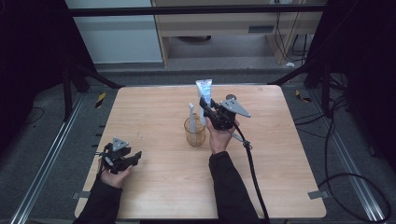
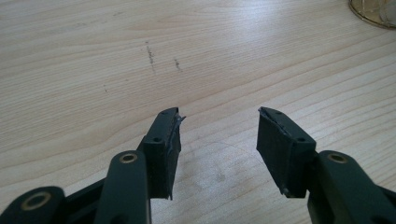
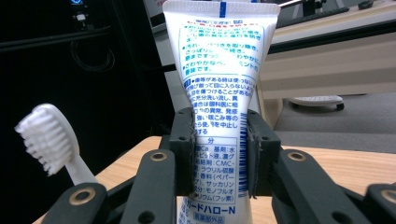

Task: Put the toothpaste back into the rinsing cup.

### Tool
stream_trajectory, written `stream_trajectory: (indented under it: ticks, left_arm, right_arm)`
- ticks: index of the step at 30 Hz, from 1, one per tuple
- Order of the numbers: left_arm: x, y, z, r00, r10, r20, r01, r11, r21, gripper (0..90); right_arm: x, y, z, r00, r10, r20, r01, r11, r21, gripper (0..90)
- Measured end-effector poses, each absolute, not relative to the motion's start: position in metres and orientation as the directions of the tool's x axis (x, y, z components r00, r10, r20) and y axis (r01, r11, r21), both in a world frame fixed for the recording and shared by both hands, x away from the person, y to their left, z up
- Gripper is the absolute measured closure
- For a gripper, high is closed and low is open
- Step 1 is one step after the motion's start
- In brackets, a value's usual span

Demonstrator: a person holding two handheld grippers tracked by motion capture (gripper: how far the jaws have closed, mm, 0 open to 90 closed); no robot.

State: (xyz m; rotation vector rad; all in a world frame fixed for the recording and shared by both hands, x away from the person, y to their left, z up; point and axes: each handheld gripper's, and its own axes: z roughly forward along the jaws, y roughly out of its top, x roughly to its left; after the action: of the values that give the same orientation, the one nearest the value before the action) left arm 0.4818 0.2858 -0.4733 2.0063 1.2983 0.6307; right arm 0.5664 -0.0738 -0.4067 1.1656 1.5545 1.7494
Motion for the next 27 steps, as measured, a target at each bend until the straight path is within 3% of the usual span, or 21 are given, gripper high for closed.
stream_trajectory:
  ticks: [27]
  left_arm:
    - [0.482, 0.286, -0.473, 0.391, 0.919, 0.044, 0.603, -0.292, 0.743, 48.4]
  right_arm:
    - [0.584, -0.051, -0.429, -0.508, 0.823, 0.254, 0.205, -0.171, 0.964, 68.2]
